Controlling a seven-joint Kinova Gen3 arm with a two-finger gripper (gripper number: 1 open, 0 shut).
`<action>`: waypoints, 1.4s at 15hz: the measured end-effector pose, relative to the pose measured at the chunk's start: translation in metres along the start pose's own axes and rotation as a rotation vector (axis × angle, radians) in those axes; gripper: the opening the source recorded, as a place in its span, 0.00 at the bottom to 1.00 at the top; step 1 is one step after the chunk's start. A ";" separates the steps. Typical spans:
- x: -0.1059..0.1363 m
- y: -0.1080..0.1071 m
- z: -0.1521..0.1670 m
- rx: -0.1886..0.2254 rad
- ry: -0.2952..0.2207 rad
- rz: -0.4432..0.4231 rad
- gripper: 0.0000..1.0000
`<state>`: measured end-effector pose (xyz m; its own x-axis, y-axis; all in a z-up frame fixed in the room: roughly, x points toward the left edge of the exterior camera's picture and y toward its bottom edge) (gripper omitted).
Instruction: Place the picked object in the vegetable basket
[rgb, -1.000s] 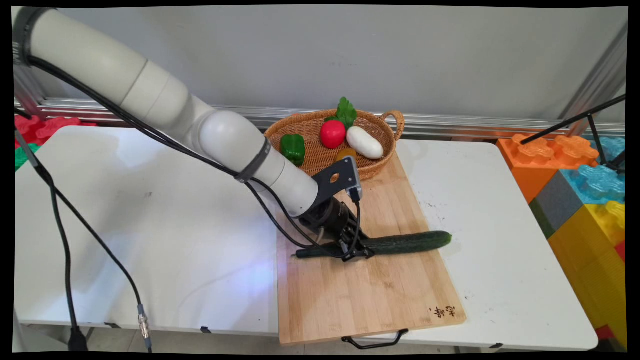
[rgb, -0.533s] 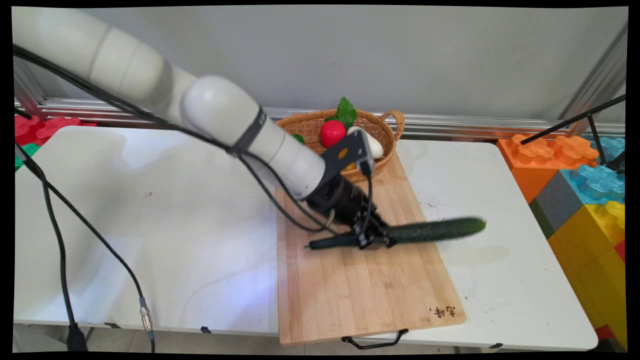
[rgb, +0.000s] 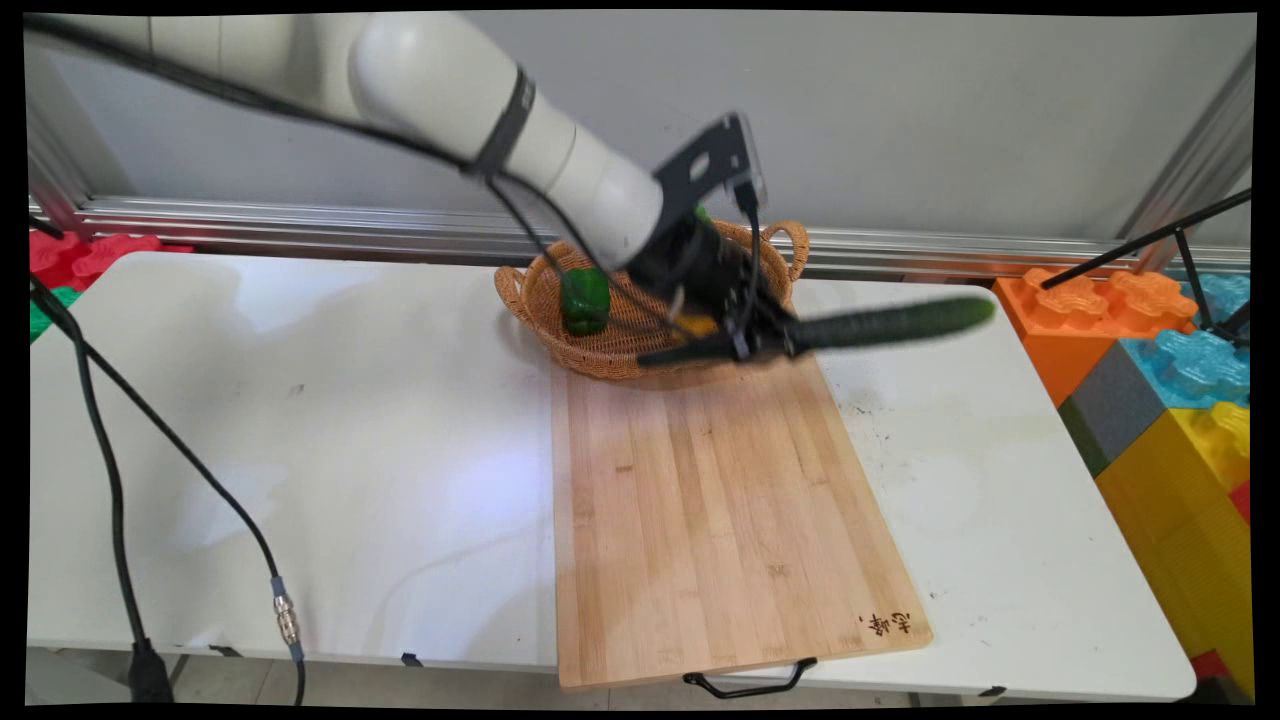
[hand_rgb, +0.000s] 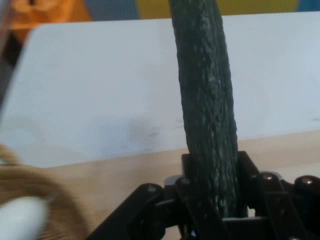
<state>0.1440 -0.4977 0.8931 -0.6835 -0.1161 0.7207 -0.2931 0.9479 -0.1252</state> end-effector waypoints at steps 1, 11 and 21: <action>0.002 -0.013 -0.003 0.024 -0.005 0.014 0.00; -0.039 -0.105 0.000 0.120 -0.124 0.020 0.00; -0.077 -0.129 0.029 0.107 -0.161 -0.034 1.00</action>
<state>0.2153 -0.6193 0.8339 -0.7675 -0.2011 0.6087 -0.3809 0.9068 -0.1806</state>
